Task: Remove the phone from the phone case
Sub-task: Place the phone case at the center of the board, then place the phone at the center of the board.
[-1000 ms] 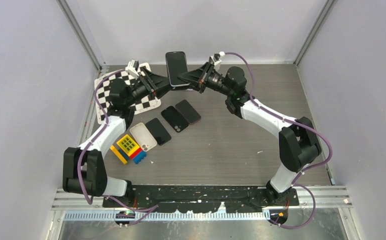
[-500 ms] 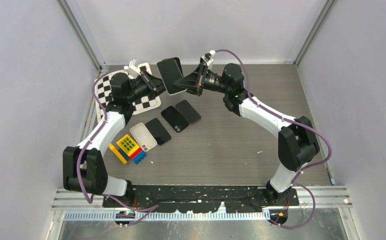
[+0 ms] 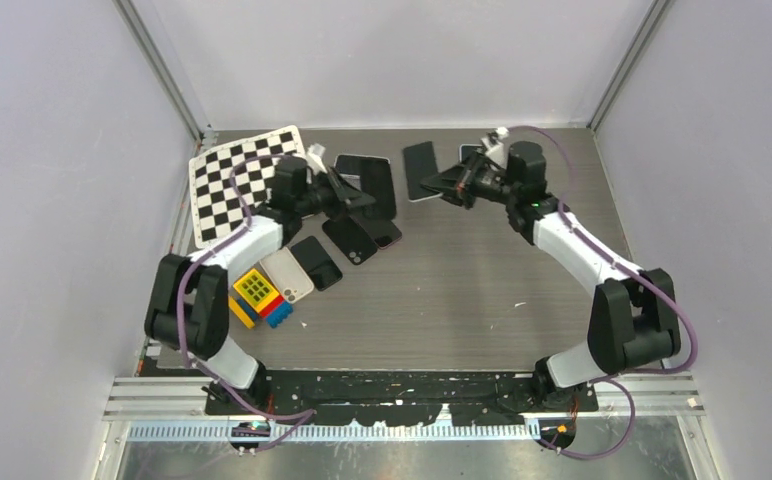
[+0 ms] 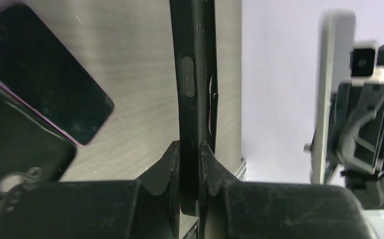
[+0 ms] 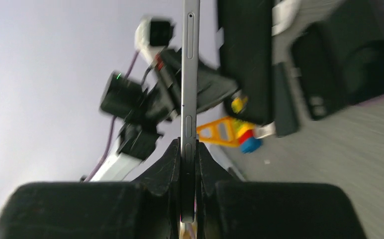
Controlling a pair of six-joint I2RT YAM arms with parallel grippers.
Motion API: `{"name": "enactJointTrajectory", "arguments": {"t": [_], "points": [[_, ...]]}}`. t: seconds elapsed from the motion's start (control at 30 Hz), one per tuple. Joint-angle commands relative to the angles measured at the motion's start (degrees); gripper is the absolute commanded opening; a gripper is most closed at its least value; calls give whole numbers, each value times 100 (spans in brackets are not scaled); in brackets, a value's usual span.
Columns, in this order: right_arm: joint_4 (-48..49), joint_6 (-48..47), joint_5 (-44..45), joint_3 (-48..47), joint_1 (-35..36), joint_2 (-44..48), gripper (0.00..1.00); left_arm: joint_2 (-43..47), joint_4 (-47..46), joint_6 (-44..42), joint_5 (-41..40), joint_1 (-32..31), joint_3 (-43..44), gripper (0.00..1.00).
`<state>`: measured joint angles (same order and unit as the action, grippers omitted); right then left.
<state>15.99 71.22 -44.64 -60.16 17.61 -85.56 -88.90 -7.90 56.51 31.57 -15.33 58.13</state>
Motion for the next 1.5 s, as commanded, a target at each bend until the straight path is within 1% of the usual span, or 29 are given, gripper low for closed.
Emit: {"name": "enactJointTrajectory", "arguments": {"t": [0.0, 0.03, 0.07, 0.1, 0.13, 0.2, 0.3, 0.37, 0.43, 0.57, 0.6, 0.83, 0.9, 0.97, 1.03, 1.1, 1.13, 1.17, 1.23, 1.27, 1.3, 1.33, 1.37, 1.43, 1.47], "points": [[-2240, -1562, 1263, 274, -734, 711, 1, -518, -362, -62, -151, -827, -2, 0], [-2482, -1922, 1440, 382, -826, 809, 1, -730, -429, -72, -166, -1012, 56, 0], [-3044, -2087, 1836, 417, -1006, 851, 1, -929, -483, -110, -192, -1201, 141, 0], [-3288, -2313, 2126, 468, -1098, 877, 1, -1122, -562, -165, -219, -1406, 217, 0], [-3564, -2397, 2197, 513, -1274, 895, 0, -1338, -626, -186, -243, -1543, 309, 0], [-3707, -2553, 2292, 711, -1489, 949, 1, -1734, -686, -197, -206, -1813, 612, 0], [-3746, -2759, 2447, 1026, -1576, 984, 1, -2296, -693, -195, -176, -2144, 1019, 0], [-3621, -2799, 2270, 1219, -1588, 937, 1, -2551, -613, -111, -283, -2294, 1238, 1], [-3353, -2809, 2095, 1442, -1593, 874, 1, -2762, -530, 9, -389, -2383, 1401, 8], [-3152, -3038, 1948, 1692, -1584, 683, 1, -3064, -305, 190, -456, -2447, 1606, 14], [-3132, -3124, 1945, 1738, -1591, 631, 1, -3102, -246, 207, -478, -2452, 1613, 17], [-3141, -3696, 1998, 1823, -1583, 297, 1, -3275, 635, -92, -675, -2551, 1965, 49], [-3293, -3856, 2032, 1780, -1574, 142, 1, -3372, 802, -97, -675, -2549, 2113, 58], [-3485, -3976, 2114, 1700, -1575, 2, 1, -3458, 1087, -104, -650, -2545, 2282, 62], [-3546, -3988, 2147, 1674, -1575, -121, 3, -3513, 1298, -112, -635, -2545, 2416, 64], [-3643, -3958, 2203, 1632, -1564, -230, 9, -3533, 1549, -189, -697, -2545, 2504, 66], [-3684, -3936, 2257, 1614, -1540, -258, 15, -3522, 1742, -227, -786, -2556, 2540, 67], [-3797, -3891, 2383, 1593, -1536, -290, 18, -3518, 1966, -257, -899, -2554, 2591, 69], [-3881, -3817, 2480, 1602, -1523, -274, 30, -3497, 2263, -322, -1007, -2554, 2689, 72], [-3936, -3804, 2510, 1603, -1517, -241, 33, -3487, 2385, -351, -1049, -2556, 2733, 74], [-3976, -3801, 2605, 1606, -1511, -233, 38, -3493, 2491, -389, -1071, -2559, 2775, 75], [-4065, -3818, 2673, 1601, -1507, -211, 41, -3500, 2589, -428, -1080, -2564, 2820, 77], [-4102, -3822, 2889, 1594, -1511, -196, 48, -3501, 2674, -471, -1072, -2563, 2879, 78], [-4102, -3823, 3172, 1619, -1506, -108, 57, -3516, 2706, -548, -937, -2565, 2944, 79], [-4128, -3836, 3256, 1607, -1501, -48, 58, -3514, 2706, -548, -856, -2565, 2961, 79]]}}
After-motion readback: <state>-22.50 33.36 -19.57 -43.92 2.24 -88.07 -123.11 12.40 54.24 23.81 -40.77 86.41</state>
